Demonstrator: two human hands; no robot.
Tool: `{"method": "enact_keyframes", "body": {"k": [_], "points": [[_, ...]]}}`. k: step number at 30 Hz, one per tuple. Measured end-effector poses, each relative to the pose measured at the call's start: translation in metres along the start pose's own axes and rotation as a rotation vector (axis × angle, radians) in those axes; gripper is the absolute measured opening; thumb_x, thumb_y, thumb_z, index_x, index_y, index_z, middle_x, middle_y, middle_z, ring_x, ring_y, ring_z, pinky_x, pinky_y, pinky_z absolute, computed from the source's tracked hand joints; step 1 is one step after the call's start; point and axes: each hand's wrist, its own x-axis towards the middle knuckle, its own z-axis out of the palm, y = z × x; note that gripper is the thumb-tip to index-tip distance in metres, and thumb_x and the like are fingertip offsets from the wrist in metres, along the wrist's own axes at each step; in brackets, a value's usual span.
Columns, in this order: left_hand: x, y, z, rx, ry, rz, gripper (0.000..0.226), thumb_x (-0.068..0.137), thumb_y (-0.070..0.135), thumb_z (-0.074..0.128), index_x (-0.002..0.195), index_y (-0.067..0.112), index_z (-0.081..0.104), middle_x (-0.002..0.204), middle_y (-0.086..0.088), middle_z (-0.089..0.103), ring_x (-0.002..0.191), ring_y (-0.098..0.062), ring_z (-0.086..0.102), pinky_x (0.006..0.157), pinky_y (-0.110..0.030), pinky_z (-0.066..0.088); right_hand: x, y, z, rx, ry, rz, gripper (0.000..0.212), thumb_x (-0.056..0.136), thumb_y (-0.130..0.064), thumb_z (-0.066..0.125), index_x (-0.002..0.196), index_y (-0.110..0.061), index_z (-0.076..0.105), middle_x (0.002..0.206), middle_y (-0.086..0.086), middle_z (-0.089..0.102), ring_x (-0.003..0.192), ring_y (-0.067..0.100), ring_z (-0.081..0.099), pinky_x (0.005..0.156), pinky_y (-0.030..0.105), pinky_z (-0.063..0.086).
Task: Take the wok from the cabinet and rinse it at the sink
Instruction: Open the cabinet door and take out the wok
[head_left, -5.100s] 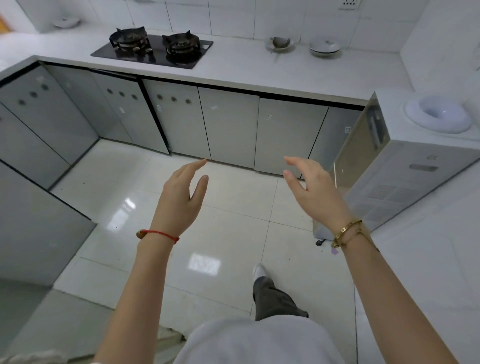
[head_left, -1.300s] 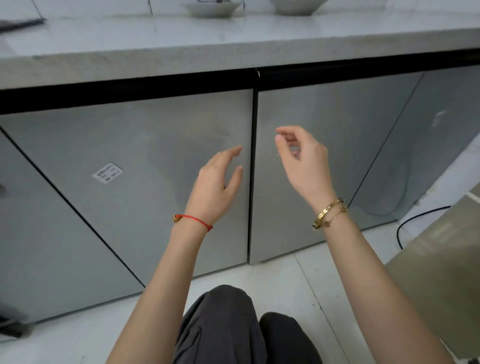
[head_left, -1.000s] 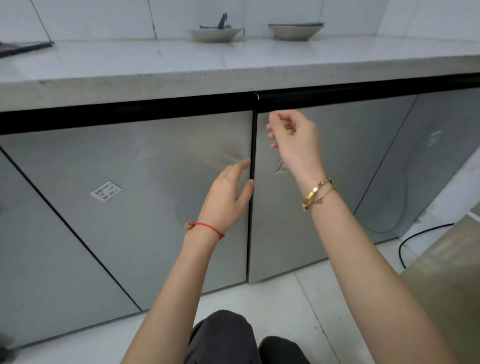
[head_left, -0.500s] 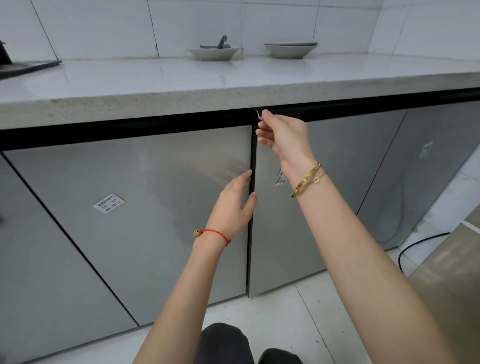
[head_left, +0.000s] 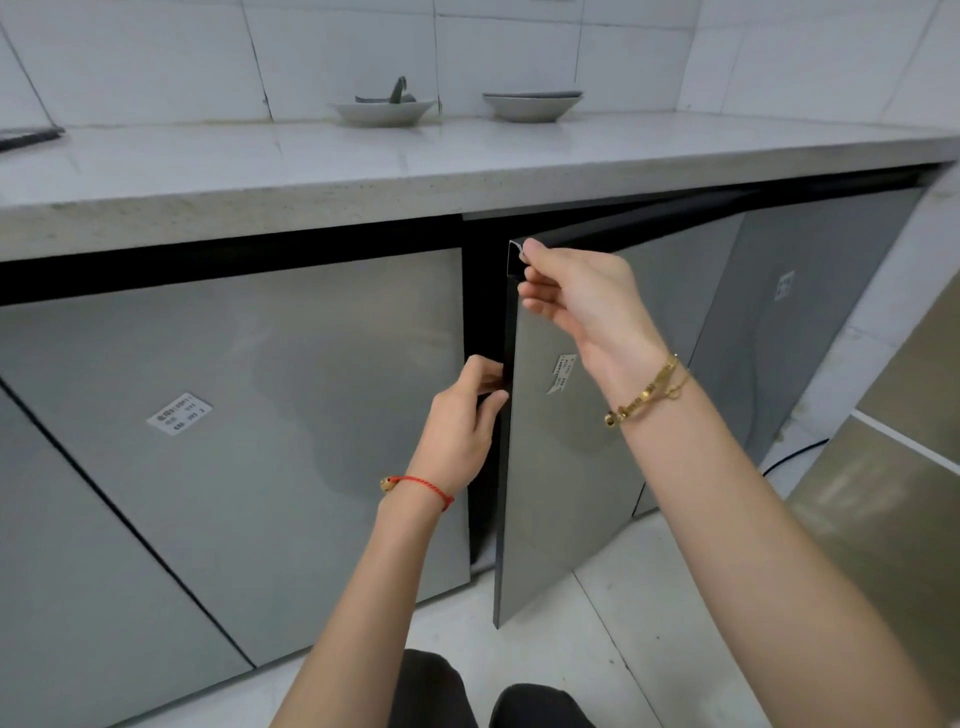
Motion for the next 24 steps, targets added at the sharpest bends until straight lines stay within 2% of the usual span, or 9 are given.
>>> {"method": "enact_keyframes", "body": {"k": [2, 6, 9, 13, 16, 19, 22, 24], "points": [[-0.006, 0.006, 0.006, -0.023, -0.006, 0.023, 0.011, 0.098, 0.008, 0.052, 0.109, 0.008, 0.051, 0.107, 0.003, 0.066, 0.103, -0.004, 0.063, 0.089, -0.010, 0.045, -0.011, -0.004, -0.010, -0.011, 0.000, -0.010, 0.011, 0.090, -0.014, 0.066, 0.085, -0.003, 0.066, 0.068, 0.001, 0.060, 0.058, 0.009, 0.060, 0.055, 0.016, 0.052], [-0.019, 0.021, 0.024, -0.081, 0.010, 0.078, 0.012, 0.095, 0.007, 0.057, 0.099, 0.011, 0.047, 0.094, 0.003, 0.067, 0.095, 0.000, 0.066, 0.083, -0.011, 0.048, -0.034, -0.013, -0.031, -0.022, 0.007, -0.011, 0.014, 0.091, -0.015, 0.065, 0.091, -0.001, 0.067, 0.068, 0.002, 0.060, 0.060, 0.010, 0.060, 0.057, 0.017, 0.053], [-0.028, 0.032, 0.035, -0.106, 0.024, 0.120, 0.018, 0.092, 0.005, 0.061, 0.093, 0.015, 0.046, 0.086, 0.011, 0.064, 0.088, 0.004, 0.066, 0.078, -0.010, 0.048, -0.048, -0.018, -0.046, -0.038, 0.012, -0.018, 0.014, 0.090, -0.017, 0.065, 0.087, -0.004, 0.068, 0.066, 0.001, 0.059, 0.060, 0.010, 0.060, 0.059, 0.020, 0.053], [-0.036, 0.045, 0.047, -0.153, -0.006, 0.159, 0.018, 0.087, 0.008, 0.069, 0.089, 0.014, 0.053, 0.087, 0.006, 0.069, 0.088, 0.001, 0.068, 0.080, -0.017, 0.053, -0.063, -0.022, -0.067, -0.153, 0.060, -0.077, 0.022, 0.087, -0.028, 0.069, 0.083, -0.007, 0.065, 0.062, 0.000, 0.052, 0.056, 0.010, 0.053, 0.062, 0.024, 0.049], [-0.041, 0.058, 0.059, -0.228, -0.041, 0.158, 0.026, 0.083, 0.008, 0.074, 0.086, 0.025, 0.055, 0.088, 0.009, 0.070, 0.089, 0.000, 0.069, 0.082, -0.014, 0.053, -0.075, -0.025, -0.085, -0.286, 0.087, -0.141, 0.034, 0.086, -0.037, 0.069, 0.065, -0.014, 0.055, 0.054, -0.003, 0.046, 0.056, 0.011, 0.048, 0.066, 0.025, 0.046], [-0.045, 0.068, 0.073, -0.304, -0.082, 0.137, 0.026, 0.079, 0.009, 0.078, 0.094, 0.022, 0.062, 0.091, 0.009, 0.072, 0.092, -0.002, 0.070, 0.087, -0.020, 0.054, -0.088, -0.029, -0.104, -0.395, 0.166, -0.192, 0.039, 0.084, -0.043, 0.069, 0.058, -0.019, 0.054, 0.051, -0.003, 0.047, 0.055, 0.012, 0.048, 0.070, 0.025, 0.049], [-0.046, 0.075, 0.088, -0.331, -0.138, 0.161, 0.035, 0.078, 0.010, 0.078, 0.110, 0.018, 0.068, 0.095, 0.005, 0.075, 0.094, -0.005, 0.070, 0.093, -0.025, 0.053, -0.098, -0.032, -0.123, -0.556, 0.320, -0.298, 0.036, 0.080, -0.051, 0.071, 0.072, -0.017, 0.063, 0.058, -0.002, 0.056, 0.055, 0.009, 0.052, 0.064, 0.019, 0.049], [-0.047, 0.081, 0.097, -0.325, -0.163, 0.196, 0.034, 0.077, 0.011, 0.080, 0.110, 0.014, 0.071, 0.094, 0.004, 0.076, 0.092, -0.003, 0.070, 0.091, -0.025, 0.054, -0.105, -0.034, -0.135, -0.670, 0.431, -0.418, 0.035, 0.078, -0.052, 0.072, 0.080, -0.018, 0.066, 0.064, -0.006, 0.062, 0.057, 0.005, 0.054, 0.061, 0.018, 0.048]]}}
